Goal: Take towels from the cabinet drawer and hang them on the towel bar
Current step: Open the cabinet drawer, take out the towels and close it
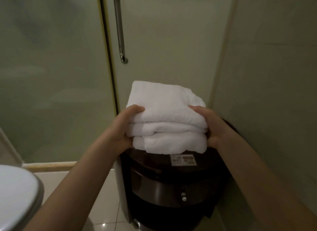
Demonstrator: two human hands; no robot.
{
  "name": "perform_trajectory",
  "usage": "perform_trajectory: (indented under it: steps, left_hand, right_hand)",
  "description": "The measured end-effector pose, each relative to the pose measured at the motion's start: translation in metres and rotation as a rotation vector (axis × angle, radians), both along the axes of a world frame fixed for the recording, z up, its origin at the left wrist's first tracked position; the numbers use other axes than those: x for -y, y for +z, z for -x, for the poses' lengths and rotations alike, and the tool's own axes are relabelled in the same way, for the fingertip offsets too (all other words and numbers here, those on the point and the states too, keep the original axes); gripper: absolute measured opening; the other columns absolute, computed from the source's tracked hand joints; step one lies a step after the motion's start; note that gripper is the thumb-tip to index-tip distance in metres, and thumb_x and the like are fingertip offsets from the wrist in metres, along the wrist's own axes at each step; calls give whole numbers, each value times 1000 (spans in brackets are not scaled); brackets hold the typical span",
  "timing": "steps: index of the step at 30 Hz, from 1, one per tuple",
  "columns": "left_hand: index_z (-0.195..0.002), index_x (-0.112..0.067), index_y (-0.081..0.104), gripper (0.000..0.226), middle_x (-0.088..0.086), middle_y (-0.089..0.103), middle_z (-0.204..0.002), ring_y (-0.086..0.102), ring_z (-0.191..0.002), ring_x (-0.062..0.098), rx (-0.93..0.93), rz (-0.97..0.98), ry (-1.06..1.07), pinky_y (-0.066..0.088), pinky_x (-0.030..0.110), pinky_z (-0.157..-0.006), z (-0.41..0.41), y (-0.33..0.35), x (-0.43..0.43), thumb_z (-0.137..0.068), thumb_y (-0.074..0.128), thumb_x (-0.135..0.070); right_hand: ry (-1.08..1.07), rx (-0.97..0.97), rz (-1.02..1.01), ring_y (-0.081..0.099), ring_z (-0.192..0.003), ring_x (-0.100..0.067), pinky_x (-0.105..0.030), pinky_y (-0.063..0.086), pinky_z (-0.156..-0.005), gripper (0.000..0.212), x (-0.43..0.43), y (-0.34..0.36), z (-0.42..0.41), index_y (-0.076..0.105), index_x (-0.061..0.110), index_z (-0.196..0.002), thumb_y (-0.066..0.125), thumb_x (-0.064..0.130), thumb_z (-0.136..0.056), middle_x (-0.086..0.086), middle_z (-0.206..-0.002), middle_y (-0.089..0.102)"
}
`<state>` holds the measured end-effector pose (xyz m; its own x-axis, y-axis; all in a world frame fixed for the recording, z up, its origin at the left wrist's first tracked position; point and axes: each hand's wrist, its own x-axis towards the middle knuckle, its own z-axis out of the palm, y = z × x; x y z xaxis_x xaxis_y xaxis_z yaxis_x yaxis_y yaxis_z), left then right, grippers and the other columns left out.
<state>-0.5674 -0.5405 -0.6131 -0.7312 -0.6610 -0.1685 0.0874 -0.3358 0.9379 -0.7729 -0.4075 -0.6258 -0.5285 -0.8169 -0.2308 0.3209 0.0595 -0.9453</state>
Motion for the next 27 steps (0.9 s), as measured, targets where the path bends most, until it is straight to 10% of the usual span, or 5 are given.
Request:
perform_trajectory:
  steps: [20, 27]
  left_hand:
    - [-84, -21, 79, 23, 7, 74, -92, 72, -80, 23, -85, 35, -136, 56, 38, -59, -73, 377, -13, -70, 71, -37]
    - [-99, -15, 73, 35, 7, 74, -91, 72, -77, 22, -98, 27, -201, 55, 33, -54, -102, 536, -22, -71, 67, -36]
  right_hand:
    - [-59, -150, -43, 67, -101, -30, -40, 53, -82, 82, -31, 396, -72, 68, 20, -114, 80, 55, -41, -10, -104, 73]
    - [-95, -154, -38, 73, -85, -21, -32, 54, -71, 43, -46, 551, -112, 75, 22, -98, 73, 50, -66, -4, -92, 76]
